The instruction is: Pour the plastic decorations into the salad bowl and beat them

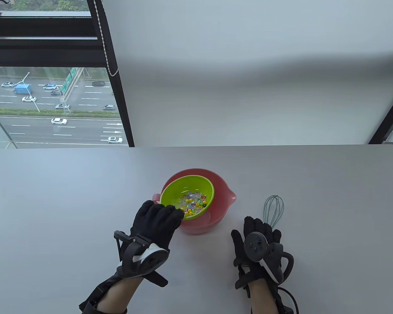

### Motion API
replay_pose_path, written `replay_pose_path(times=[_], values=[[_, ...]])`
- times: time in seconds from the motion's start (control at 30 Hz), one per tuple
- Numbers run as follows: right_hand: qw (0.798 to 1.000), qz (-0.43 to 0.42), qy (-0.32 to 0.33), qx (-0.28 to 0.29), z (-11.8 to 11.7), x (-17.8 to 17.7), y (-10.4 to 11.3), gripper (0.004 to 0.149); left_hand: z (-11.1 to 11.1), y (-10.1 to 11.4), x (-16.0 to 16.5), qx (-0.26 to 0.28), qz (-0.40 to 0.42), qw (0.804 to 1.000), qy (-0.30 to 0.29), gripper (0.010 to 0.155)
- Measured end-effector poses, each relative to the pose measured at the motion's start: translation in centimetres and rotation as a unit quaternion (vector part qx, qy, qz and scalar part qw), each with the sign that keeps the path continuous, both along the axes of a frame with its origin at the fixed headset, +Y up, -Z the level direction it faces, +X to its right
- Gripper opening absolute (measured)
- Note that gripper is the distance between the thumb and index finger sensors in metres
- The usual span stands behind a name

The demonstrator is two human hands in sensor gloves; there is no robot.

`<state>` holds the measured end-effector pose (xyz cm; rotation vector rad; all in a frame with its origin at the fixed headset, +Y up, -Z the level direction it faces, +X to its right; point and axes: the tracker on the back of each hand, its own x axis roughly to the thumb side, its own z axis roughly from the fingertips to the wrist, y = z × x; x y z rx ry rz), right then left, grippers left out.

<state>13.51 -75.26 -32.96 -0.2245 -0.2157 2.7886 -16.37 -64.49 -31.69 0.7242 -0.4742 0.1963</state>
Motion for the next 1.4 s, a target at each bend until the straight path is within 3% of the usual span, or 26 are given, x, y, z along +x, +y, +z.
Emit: replay_pose_path(times=[0.17, 0.4, 0.5, 0.57, 0.67, 0.8, 1.07, 1.27, 1.4], values=[[1.000, -0.009, 0.003, -0.001, 0.0, 0.0, -0.1, 0.070, -1.5, -0.5, -0.9, -0.086, 0.093, 0.992, -0.028, 0.038], [1.000, -0.011, 0.005, 0.008, 0.1, -0.1, 0.0, 0.071, -3.5, -2.1, -2.7, -0.187, 0.223, 0.956, -0.049, 0.039], [1.000, -0.013, 0.005, 0.011, 0.1, -0.1, 0.0, 0.072, -4.1, -2.9, -3.4, -0.224, 0.296, 0.926, -0.061, 0.039], [1.000, -0.013, 0.004, 0.012, 0.1, 0.0, 0.0, 0.073, -4.6, -3.6, -3.8, -0.258, 0.381, 0.884, -0.085, 0.040], [1.000, -0.017, 0.004, 0.012, 0.2, 0.0, 0.0, 0.073, -5.0, -4.0, -4.5, -0.288, 0.449, 0.839, -0.105, 0.040], [1.000, -0.017, 0.005, 0.010, 0.2, 0.0, 0.0, 0.073, -5.1, -4.0, -5.2, -0.297, 0.482, 0.815, -0.121, 0.040], [1.000, -0.019, 0.005, 0.006, 0.2, 0.0, 0.0, 0.073, -4.3, -3.1, -6.1, -0.266, 0.481, 0.824, -0.135, 0.040], [1.000, -0.017, 0.005, 0.006, 0.2, 0.0, 0.0, 0.073, -2.1, -1.0, -7.2, -0.113, 0.335, 0.935, -0.035, 0.041], [1.000, -0.017, 0.005, 0.006, 0.2, 0.0, 0.0, 0.073, -1.3, -1.1, -7.6, -0.053, 0.235, 0.970, 0.025, 0.041]])
